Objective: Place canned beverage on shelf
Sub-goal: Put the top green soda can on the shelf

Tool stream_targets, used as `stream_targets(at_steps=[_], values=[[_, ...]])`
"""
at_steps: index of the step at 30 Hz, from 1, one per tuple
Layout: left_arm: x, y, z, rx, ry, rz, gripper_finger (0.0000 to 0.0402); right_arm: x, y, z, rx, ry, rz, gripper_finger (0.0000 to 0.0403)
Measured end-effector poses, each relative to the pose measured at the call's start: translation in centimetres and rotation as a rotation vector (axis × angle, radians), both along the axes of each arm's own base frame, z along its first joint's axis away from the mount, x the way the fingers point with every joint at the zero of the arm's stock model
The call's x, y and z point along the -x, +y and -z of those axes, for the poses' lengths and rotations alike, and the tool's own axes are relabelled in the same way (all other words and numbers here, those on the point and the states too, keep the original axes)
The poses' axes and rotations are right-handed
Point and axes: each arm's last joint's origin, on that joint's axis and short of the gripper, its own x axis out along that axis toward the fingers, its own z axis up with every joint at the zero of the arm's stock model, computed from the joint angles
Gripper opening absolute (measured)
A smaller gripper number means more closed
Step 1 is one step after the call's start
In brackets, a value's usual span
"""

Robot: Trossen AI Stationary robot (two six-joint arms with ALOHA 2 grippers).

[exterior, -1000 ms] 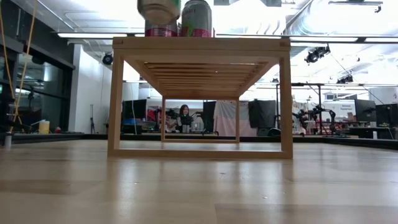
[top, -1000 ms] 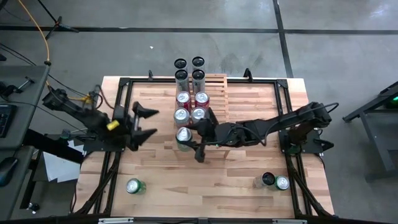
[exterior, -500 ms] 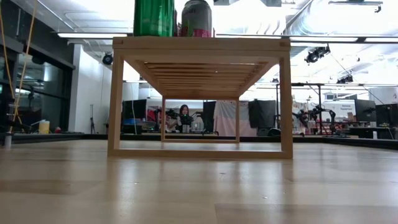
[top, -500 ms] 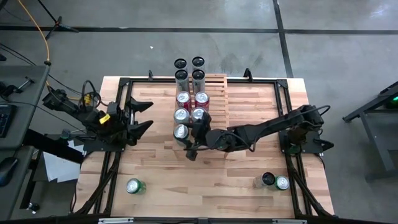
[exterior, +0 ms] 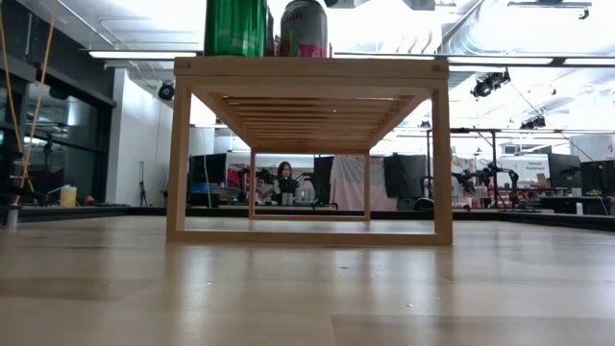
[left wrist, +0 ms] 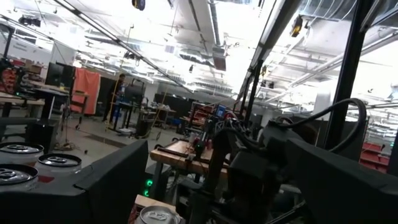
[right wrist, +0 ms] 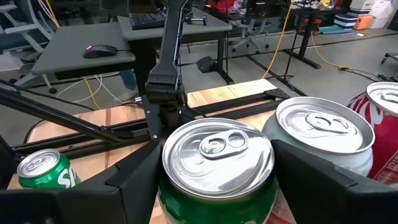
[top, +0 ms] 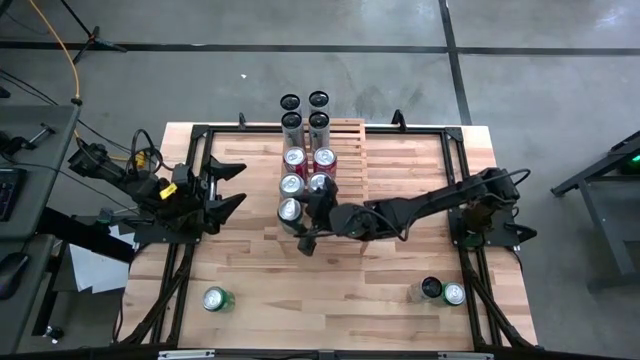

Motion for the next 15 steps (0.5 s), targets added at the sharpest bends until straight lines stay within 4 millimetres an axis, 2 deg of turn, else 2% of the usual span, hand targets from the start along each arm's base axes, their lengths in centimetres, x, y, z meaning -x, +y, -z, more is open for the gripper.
stream_targets(at_steps=[15], values=[[0.00,0.00,0.00,-0.001,0.000,0.000,0.0372,-0.12,-0.37,0.06,-0.007,0.007,-0.019,0.0278]])
